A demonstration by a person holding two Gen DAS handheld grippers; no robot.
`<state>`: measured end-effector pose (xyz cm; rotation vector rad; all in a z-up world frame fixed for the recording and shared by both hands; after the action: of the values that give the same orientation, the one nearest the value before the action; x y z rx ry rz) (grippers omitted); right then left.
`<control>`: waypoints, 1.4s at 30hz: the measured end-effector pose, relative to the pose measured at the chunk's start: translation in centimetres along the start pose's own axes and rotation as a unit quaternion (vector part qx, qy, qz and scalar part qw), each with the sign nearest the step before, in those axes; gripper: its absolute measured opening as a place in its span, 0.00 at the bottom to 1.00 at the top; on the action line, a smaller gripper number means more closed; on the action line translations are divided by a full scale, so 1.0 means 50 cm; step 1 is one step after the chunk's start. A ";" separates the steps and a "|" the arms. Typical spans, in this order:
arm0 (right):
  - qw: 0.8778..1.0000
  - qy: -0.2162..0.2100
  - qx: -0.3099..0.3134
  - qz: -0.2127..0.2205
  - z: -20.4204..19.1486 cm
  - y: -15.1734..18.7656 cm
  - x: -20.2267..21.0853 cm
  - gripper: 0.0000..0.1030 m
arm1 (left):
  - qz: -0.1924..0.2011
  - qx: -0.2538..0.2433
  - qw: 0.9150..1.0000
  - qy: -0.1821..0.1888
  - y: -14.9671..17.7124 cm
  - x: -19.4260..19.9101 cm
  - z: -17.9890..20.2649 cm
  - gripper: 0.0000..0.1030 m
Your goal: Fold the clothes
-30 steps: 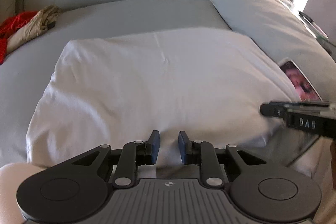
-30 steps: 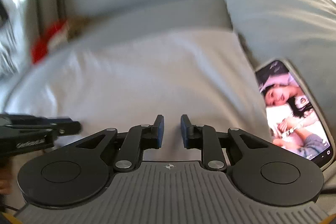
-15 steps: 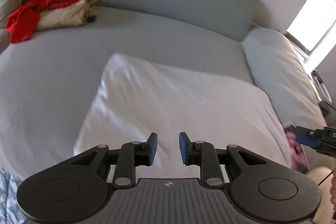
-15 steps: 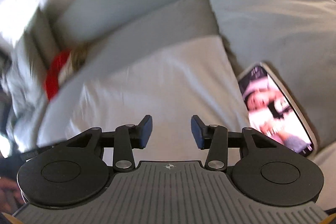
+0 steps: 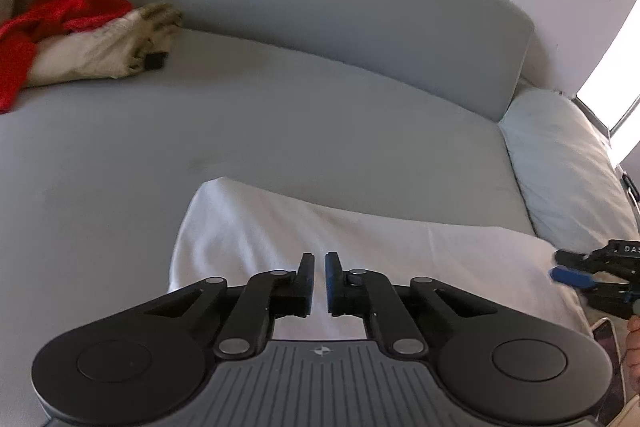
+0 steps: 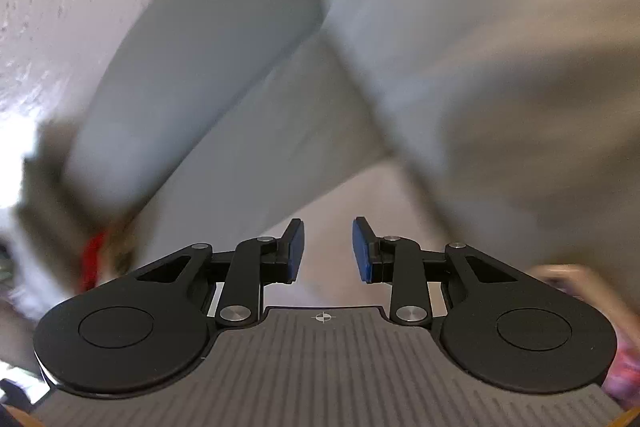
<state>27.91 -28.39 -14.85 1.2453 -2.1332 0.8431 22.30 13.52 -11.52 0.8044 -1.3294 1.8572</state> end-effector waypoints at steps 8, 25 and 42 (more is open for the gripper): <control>0.991 0.125 0.042 0.019 0.030 -0.051 -0.050 0.00 | 0.001 0.045 0.993 -0.106 0.000 -0.040 -0.091 0.11; 0.997 0.028 0.029 0.058 -0.022 -0.039 -0.031 0.24 | 0.041 0.076 0.996 -0.014 -0.047 -0.051 -0.080 0.07; 0.991 0.091 0.011 0.094 -0.026 0.033 0.106 0.34 | 0.059 0.203 0.975 -0.074 0.117 0.164 -0.140 0.22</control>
<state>24.27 -29.77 -10.68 0.9472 -2.1192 1.0206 12.31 20.43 -9.89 1.1105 -1.1152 2.2417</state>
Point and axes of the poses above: each gripper's, at about its wrist camera, not at the fingertips, and x roughly against the way its jaws point, z to its right, y to its underside, the point moved 1 cm from there along -x, roughly the way its jaws point, and after that the axes turned 7 degrees about -z, right-handed, at the moved point
